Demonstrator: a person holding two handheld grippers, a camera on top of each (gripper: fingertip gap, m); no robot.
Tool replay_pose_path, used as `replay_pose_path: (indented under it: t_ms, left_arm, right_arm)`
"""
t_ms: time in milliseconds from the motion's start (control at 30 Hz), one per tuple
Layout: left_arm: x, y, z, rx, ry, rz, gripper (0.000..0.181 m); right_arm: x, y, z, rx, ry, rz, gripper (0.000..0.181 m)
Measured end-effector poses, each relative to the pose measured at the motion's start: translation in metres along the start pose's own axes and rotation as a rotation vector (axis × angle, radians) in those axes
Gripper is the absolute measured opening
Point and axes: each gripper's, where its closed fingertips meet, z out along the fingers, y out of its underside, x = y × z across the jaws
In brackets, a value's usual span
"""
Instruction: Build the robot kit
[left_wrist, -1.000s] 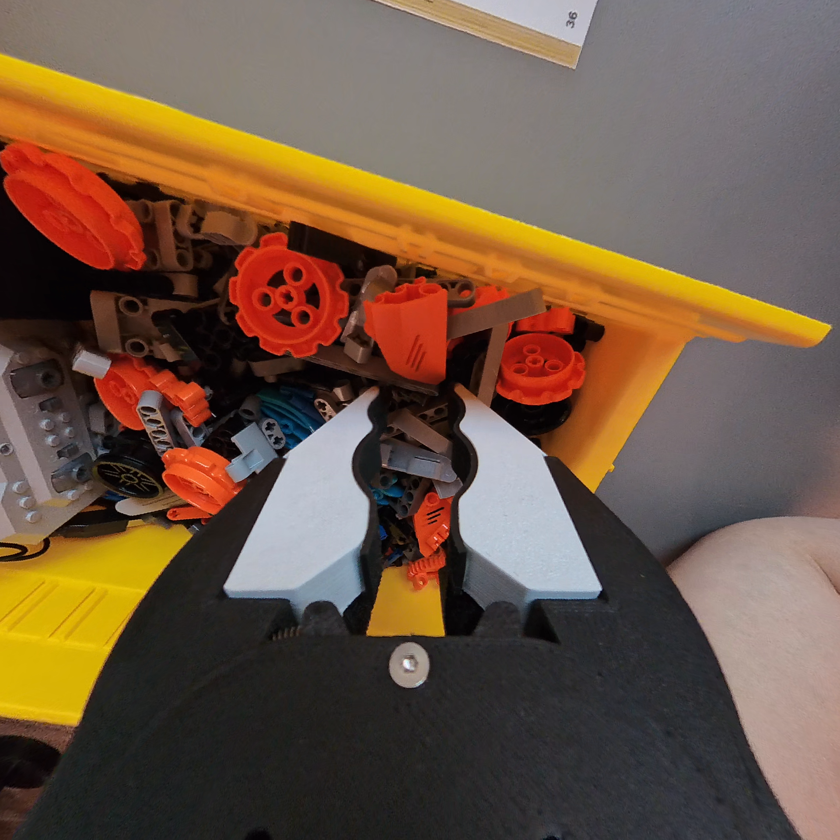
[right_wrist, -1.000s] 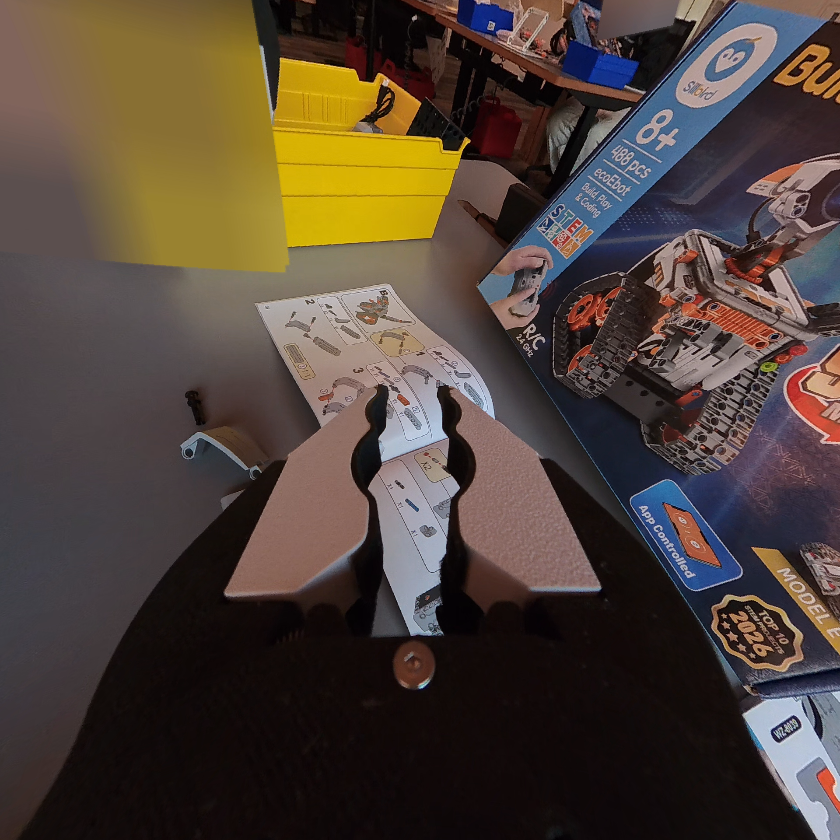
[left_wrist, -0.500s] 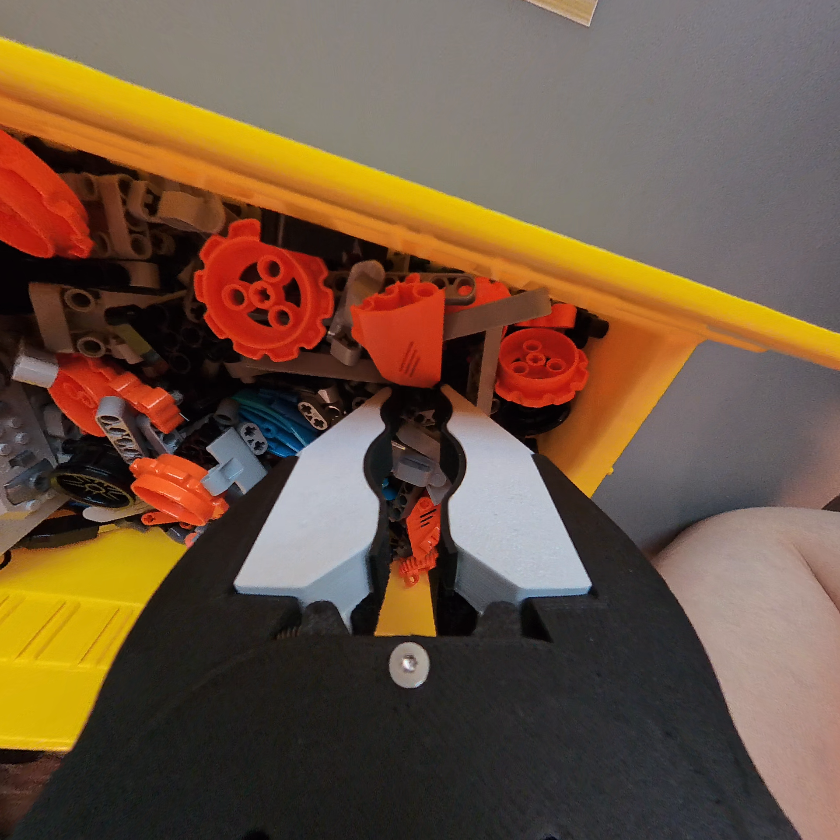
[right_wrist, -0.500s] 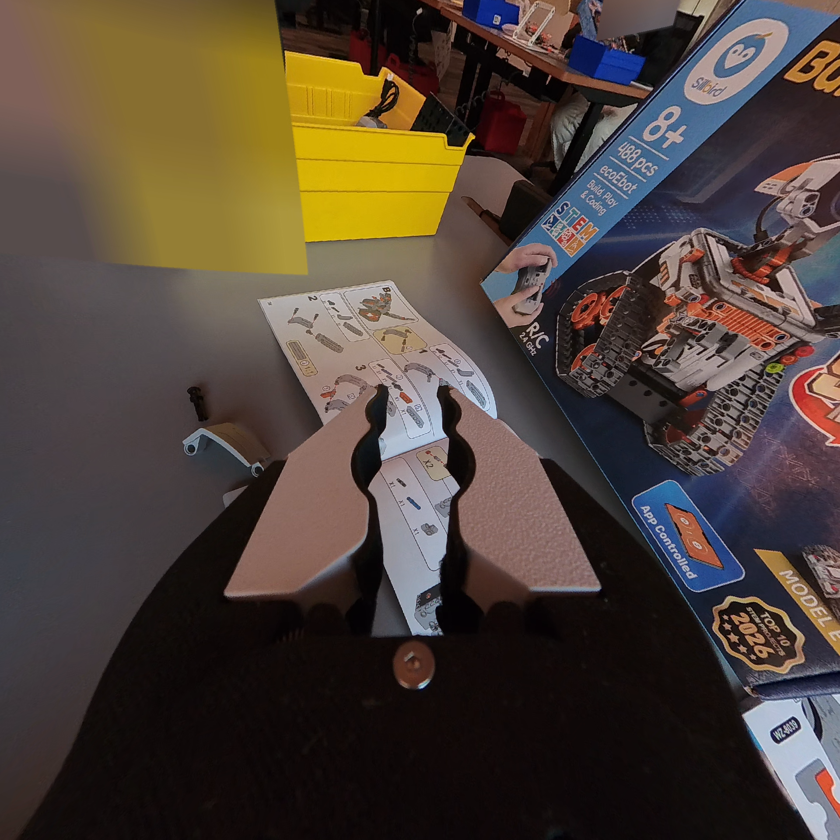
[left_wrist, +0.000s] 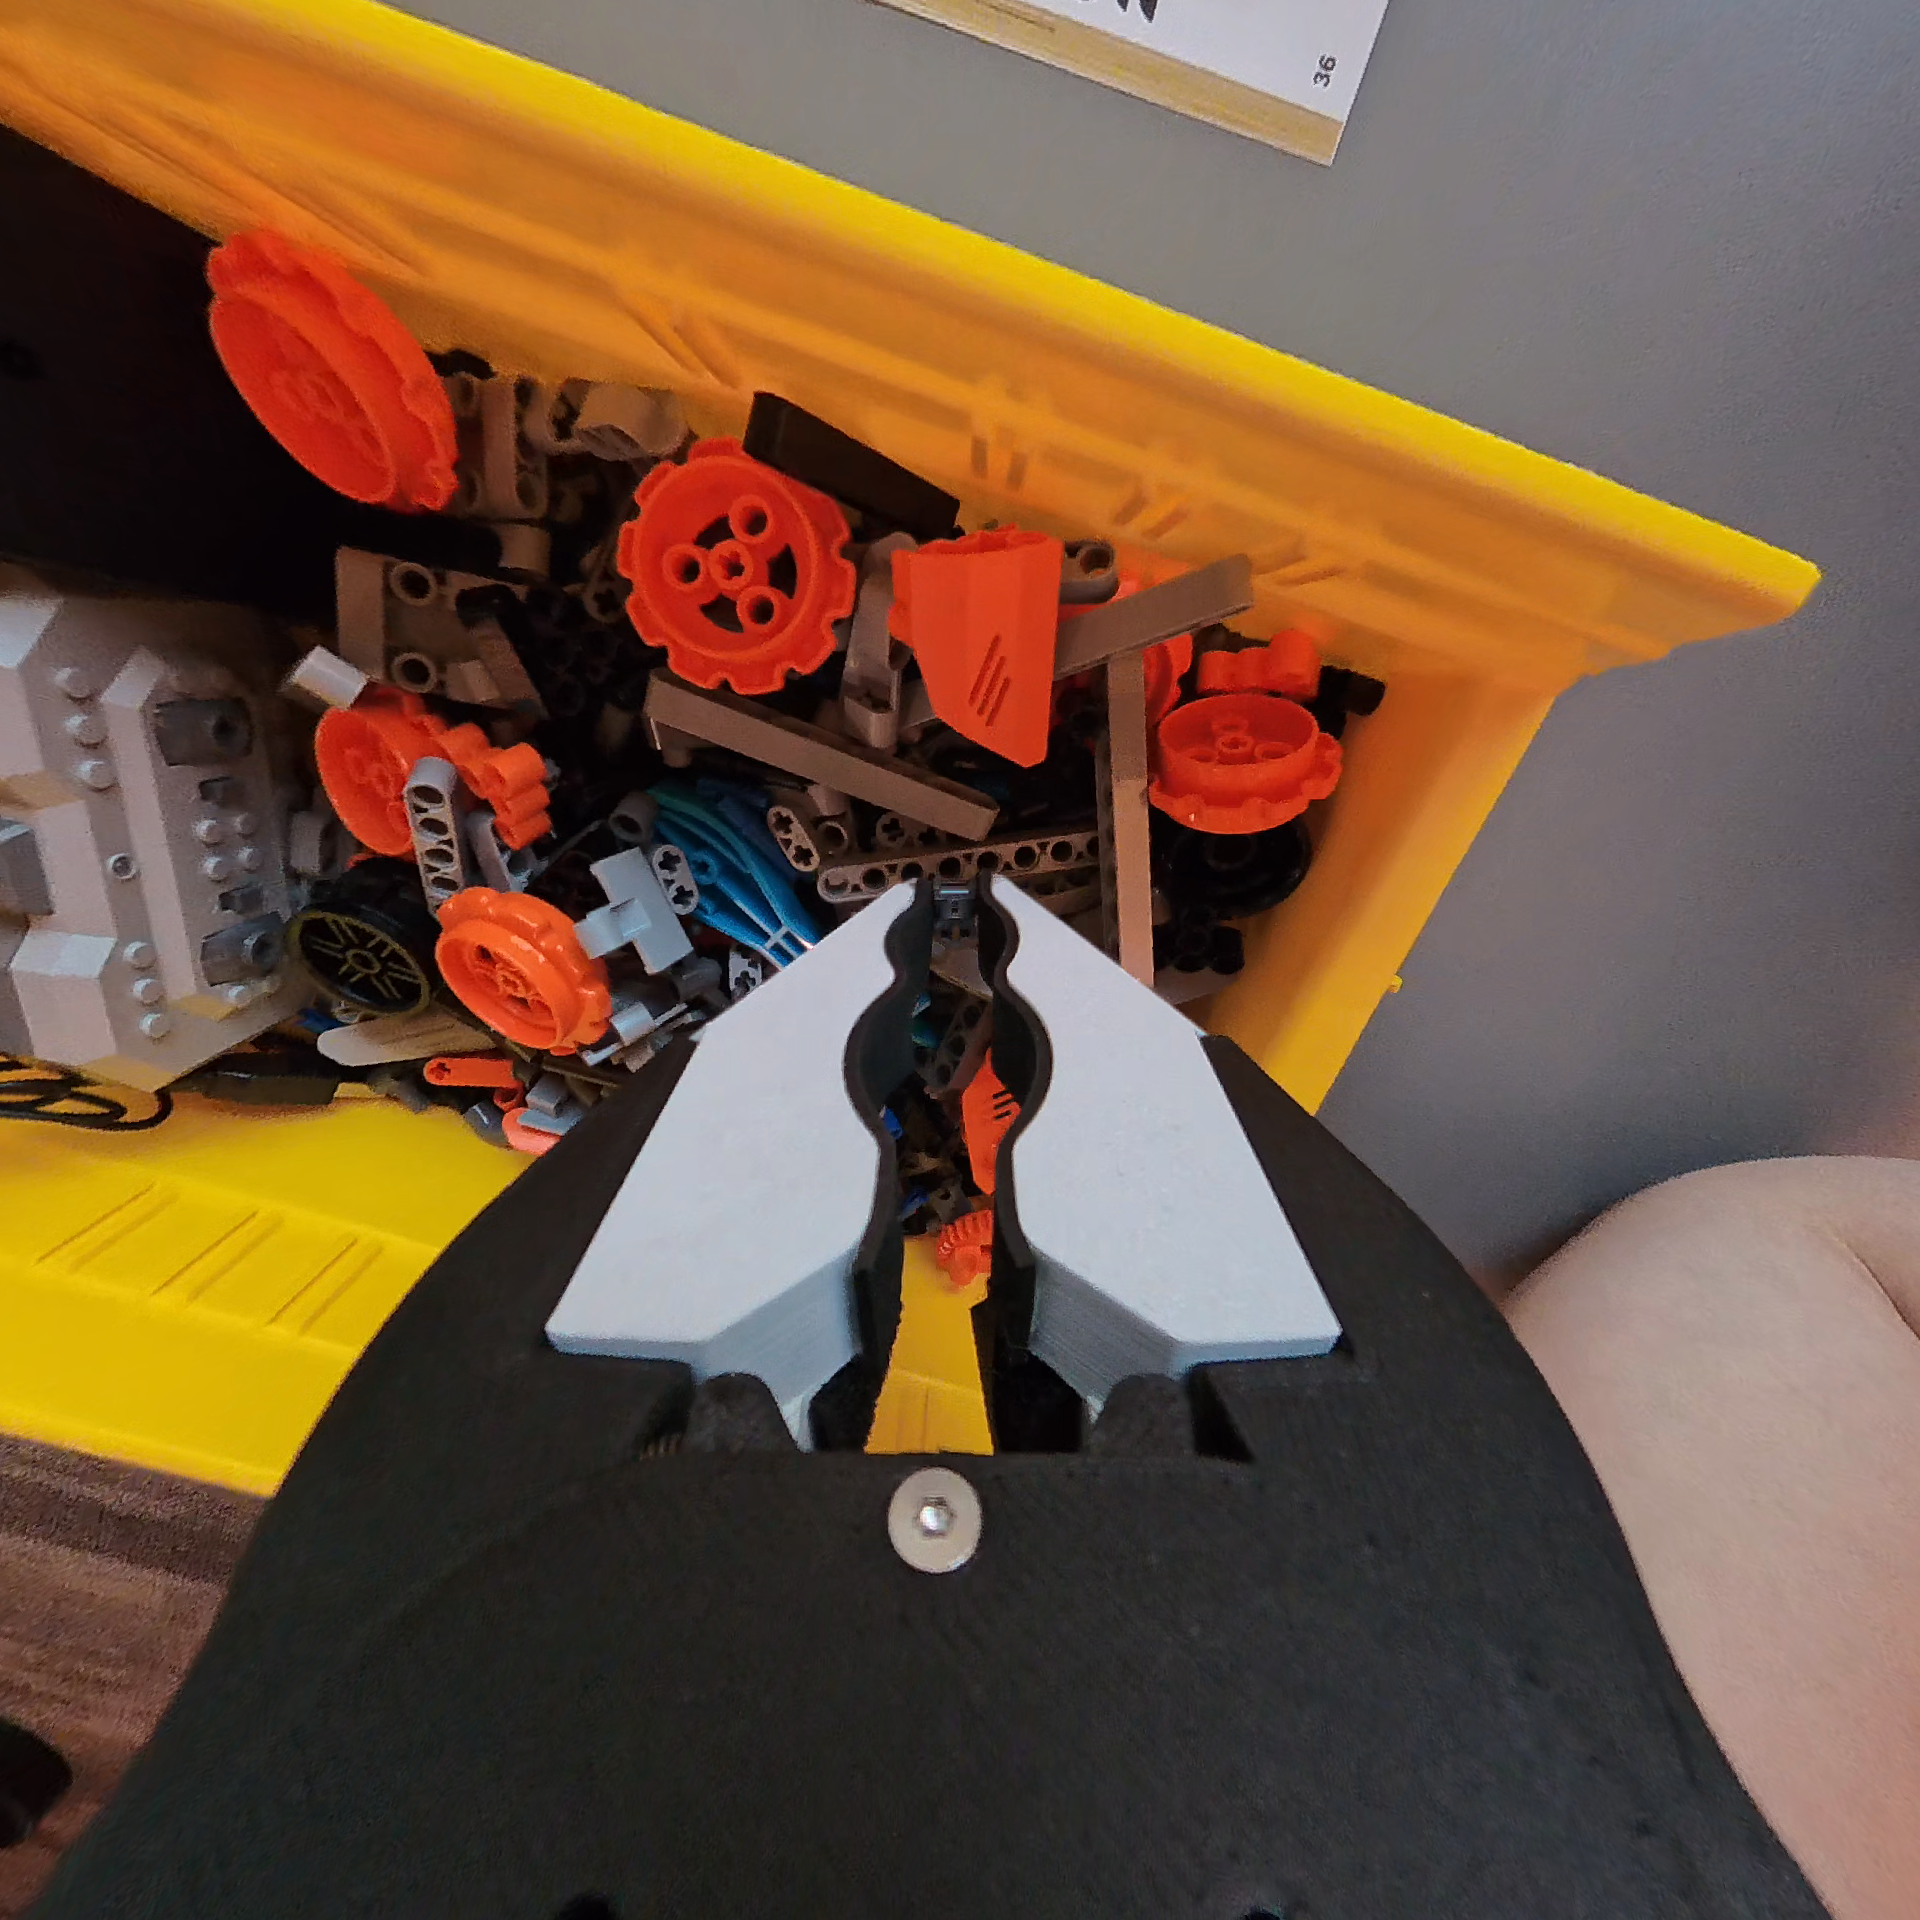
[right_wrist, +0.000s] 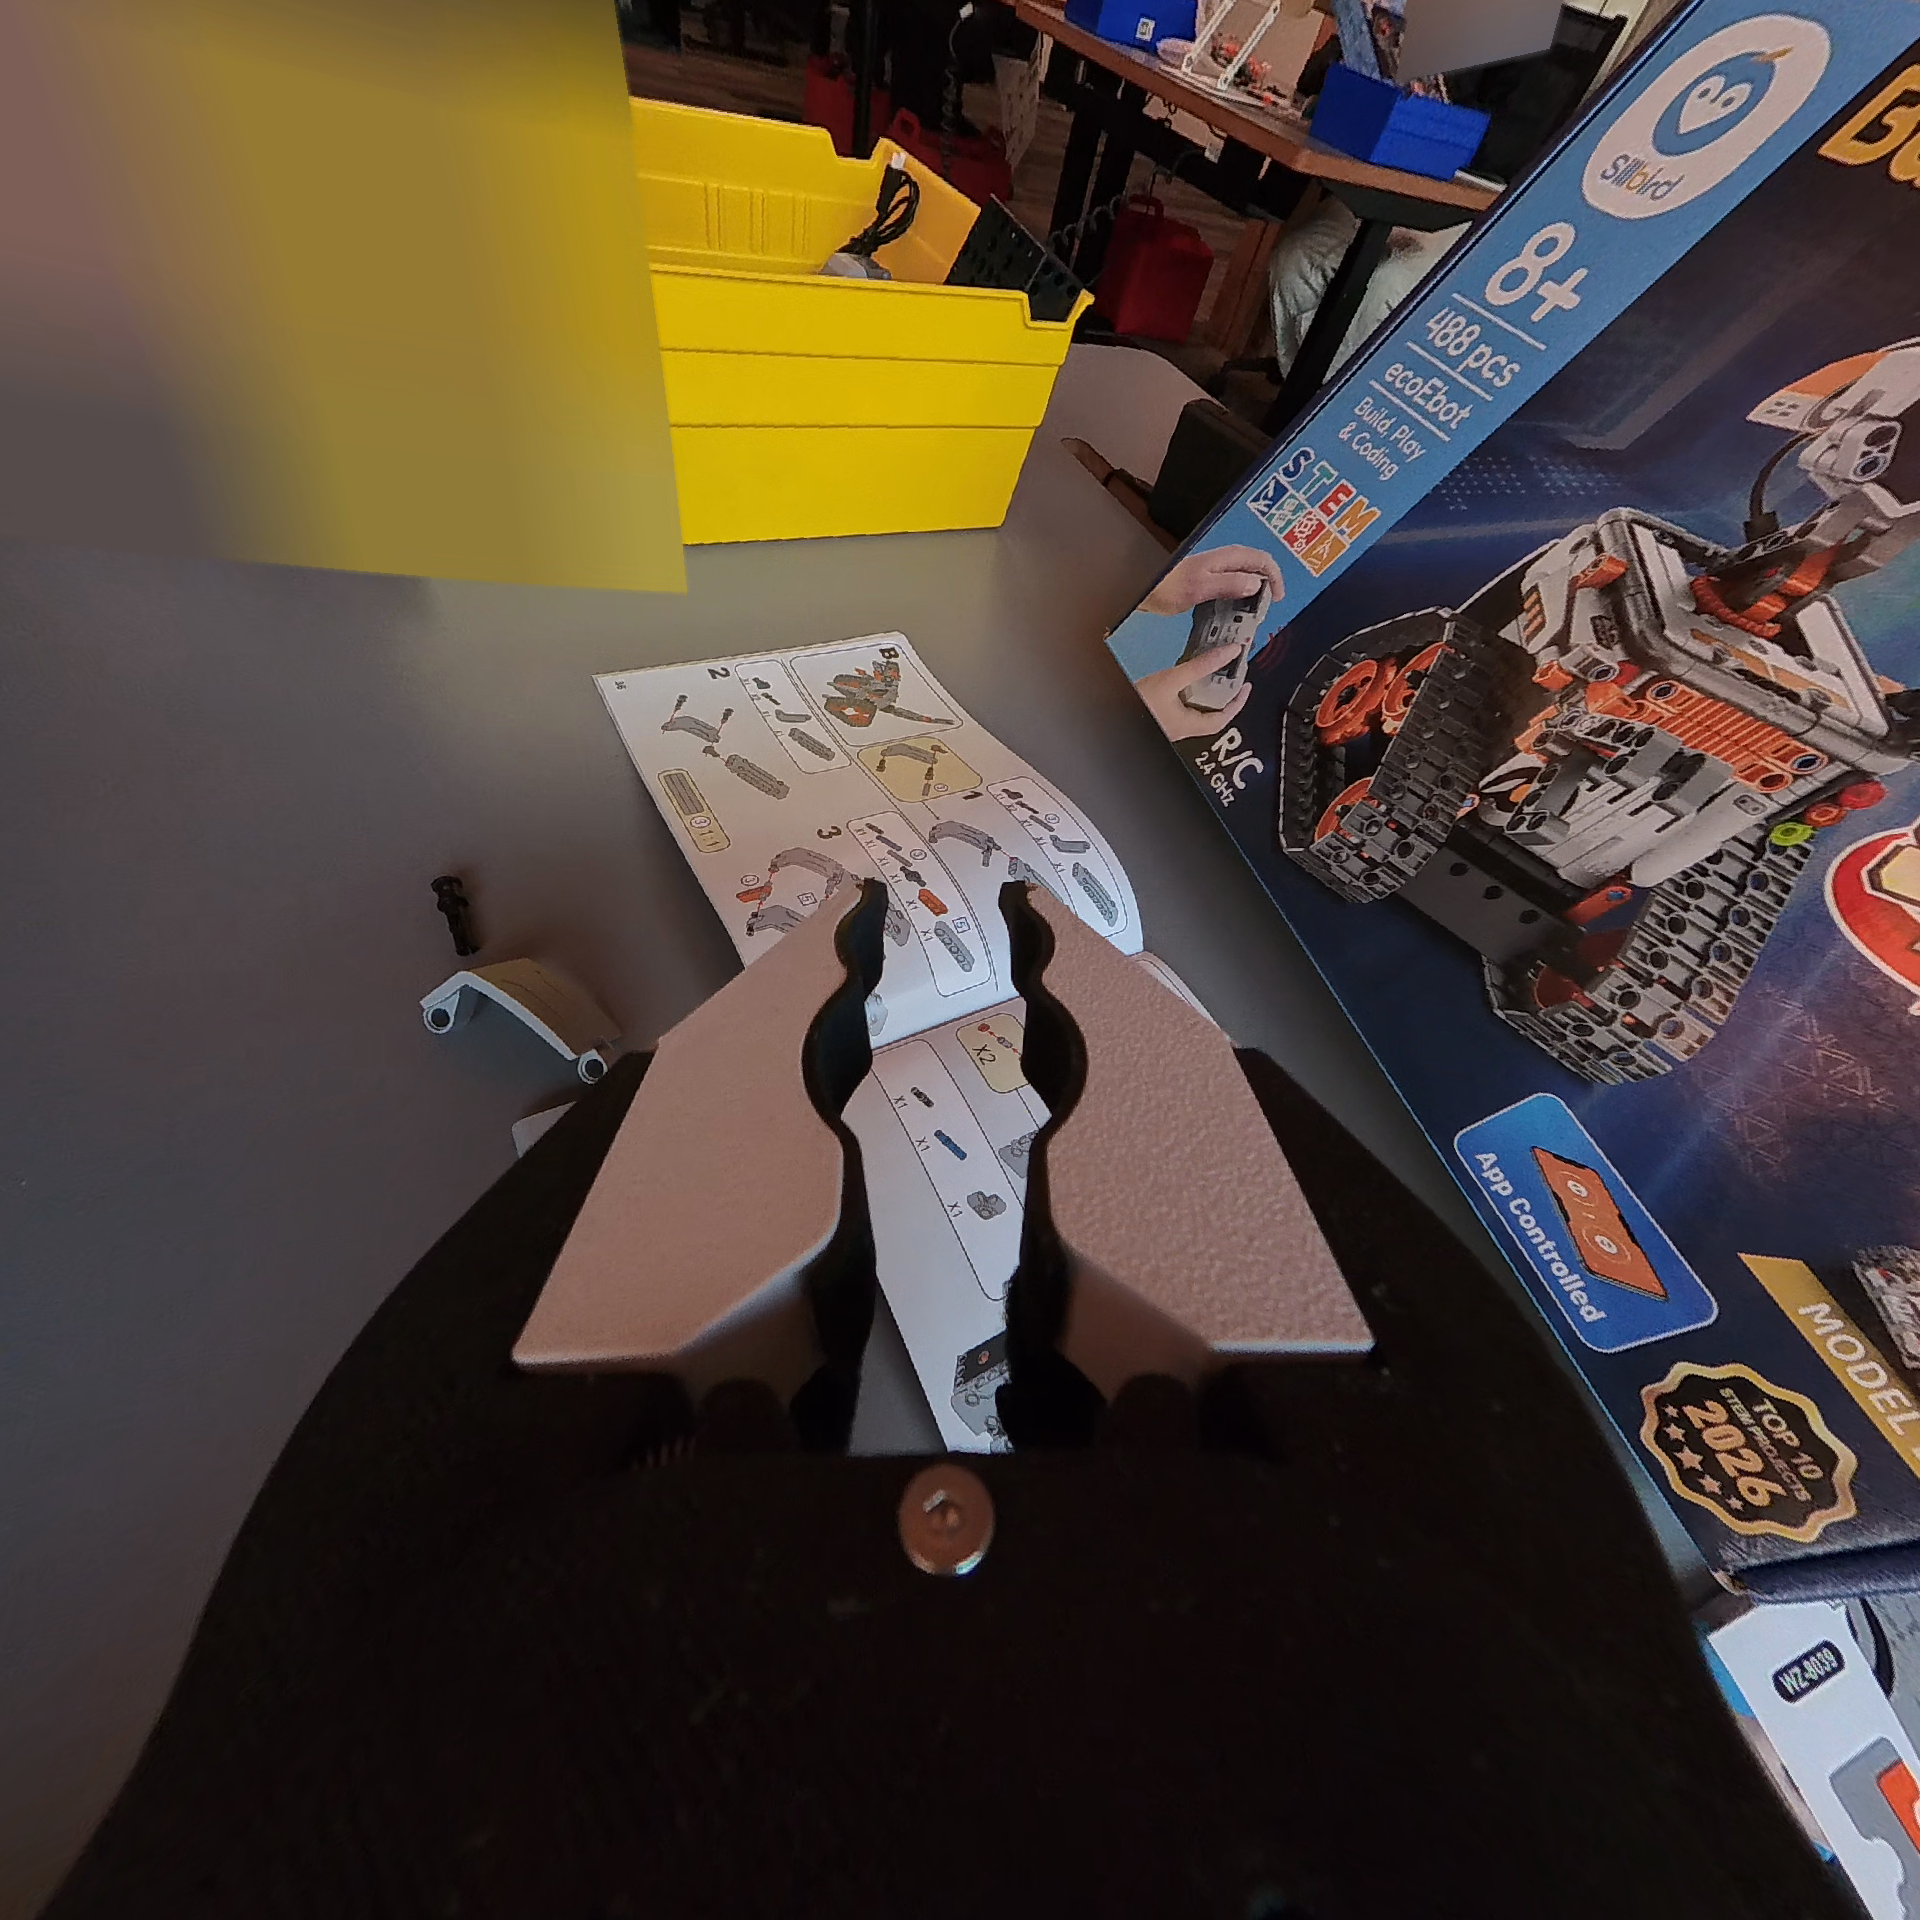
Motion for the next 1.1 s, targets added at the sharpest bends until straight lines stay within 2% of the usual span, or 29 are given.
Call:
replay_pose_path:
  t_ms: [367,667,900,1033,1100]
  left_arm:
    - [0.000,-0.003,-0.010,0.064,-0.014,0.025,0.006]
    - [0.013,-0.015,-0.033,0.229,-0.004,0.099,0.006]
    - [0.038,-0.048,-0.071,0.466,-0.054,0.318,0.006]
    - [0.061,-0.086,-0.096,0.645,-0.121,0.501,0.007]
    - [0.076,-0.110,-0.101,0.706,-0.132,0.587,0.007]
  right_arm:
    - [-0.001,0.002,0.001,-0.004,-0.006,0.002,0.023]
    - [-0.001,0.002,0.002,-0.007,-0.009,0.001,0.023]
    - [-0.002,0.003,0.002,-0.012,-0.013,0.000,0.023]
    - [-0.006,-0.001,0.003,0.005,-0.027,0.010,0.023]
    - [-0.015,-0.013,0.004,0.058,-0.071,0.055,0.023]
